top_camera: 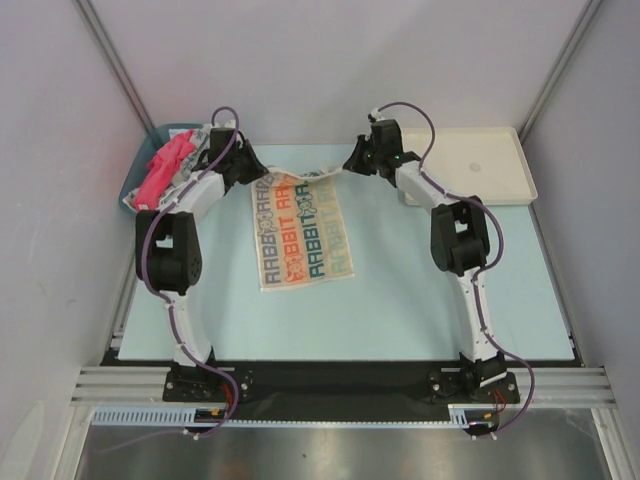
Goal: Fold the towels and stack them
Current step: Fold the towel
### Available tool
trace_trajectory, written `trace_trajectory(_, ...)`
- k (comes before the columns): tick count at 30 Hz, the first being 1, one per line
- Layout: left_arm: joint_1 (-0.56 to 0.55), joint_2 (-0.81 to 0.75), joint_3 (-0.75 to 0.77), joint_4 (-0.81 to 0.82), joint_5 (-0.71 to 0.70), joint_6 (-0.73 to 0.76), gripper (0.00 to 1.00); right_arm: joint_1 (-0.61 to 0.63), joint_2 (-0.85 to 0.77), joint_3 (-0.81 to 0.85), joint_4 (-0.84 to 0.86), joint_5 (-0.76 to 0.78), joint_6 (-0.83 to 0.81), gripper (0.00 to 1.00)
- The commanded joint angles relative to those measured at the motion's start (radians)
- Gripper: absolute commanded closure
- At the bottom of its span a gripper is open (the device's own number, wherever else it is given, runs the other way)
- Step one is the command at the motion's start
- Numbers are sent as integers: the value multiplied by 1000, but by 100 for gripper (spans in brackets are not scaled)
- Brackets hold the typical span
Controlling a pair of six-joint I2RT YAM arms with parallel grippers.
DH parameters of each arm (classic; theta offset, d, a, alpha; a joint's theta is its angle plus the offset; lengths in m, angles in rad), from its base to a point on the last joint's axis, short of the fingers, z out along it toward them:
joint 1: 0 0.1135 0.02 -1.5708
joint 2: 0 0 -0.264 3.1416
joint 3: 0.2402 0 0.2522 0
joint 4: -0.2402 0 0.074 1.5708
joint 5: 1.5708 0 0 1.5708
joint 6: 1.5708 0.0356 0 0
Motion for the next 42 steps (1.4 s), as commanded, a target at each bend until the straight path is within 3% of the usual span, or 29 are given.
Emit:
trace_trajectory(1, -3, -125, -80, 2, -29, -25, 100, 19, -147, -62, 14, -4, 2, 100)
trace_trajectory(13, -54, -358, -408, -50, -123, -26, 100, 89, -377, -447, 5, 38, 26, 100)
trace_trajectory(24, -131, -521, -693, -40, -176, -57, 99, 147, -499, -640, -32, 99, 32, 100)
trace_trajectory(42, -131, -642, -850, -66, -185, -80, 99, 207, -612, -800, -38, 160, 38, 100)
